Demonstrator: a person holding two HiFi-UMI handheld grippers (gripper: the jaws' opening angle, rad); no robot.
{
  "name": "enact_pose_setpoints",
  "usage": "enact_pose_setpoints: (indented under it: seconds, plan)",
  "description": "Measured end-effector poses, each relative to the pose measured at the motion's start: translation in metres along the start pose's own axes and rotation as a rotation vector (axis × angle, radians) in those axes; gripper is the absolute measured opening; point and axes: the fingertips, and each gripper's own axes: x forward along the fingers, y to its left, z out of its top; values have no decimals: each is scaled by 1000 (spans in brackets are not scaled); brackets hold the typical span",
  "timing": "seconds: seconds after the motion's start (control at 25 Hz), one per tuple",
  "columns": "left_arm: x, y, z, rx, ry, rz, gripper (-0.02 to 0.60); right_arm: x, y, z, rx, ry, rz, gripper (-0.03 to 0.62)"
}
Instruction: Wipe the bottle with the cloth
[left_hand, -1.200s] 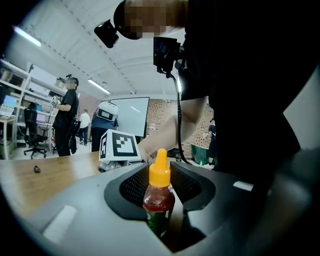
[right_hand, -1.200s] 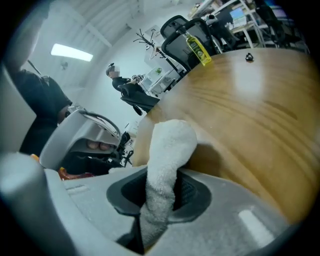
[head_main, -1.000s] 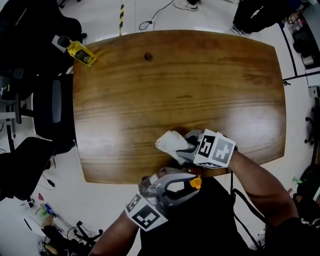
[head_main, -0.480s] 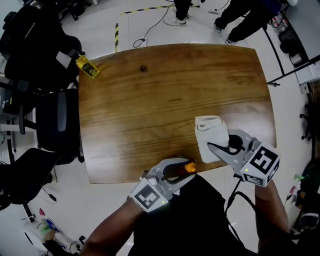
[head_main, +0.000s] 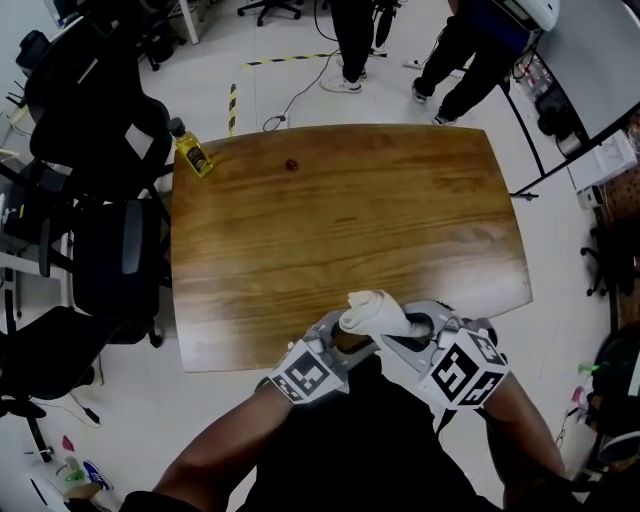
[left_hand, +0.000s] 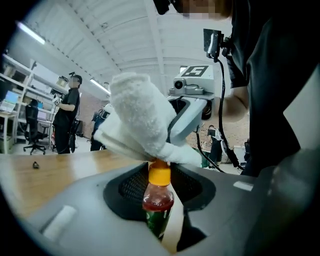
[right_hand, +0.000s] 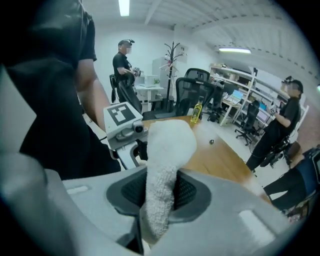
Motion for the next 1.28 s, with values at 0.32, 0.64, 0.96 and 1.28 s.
enact_pose_setpoints:
  seconds: [0.32,0.64,0.96,1.28]
  plan:
    - [0,-3,4,6,10,1,152,5,12,-3,-45,48,-44,78]
    - [-2,-2,1,44,27,-6,150,1,11,-28,50,96,-57,77]
    - [-4,-1,-1,52,45,-28,152,-38,32,-96,155,311,-147,77]
    - [-6,-3,2,43,89,23,170,-81,51,-125,591,-34,-262,77]
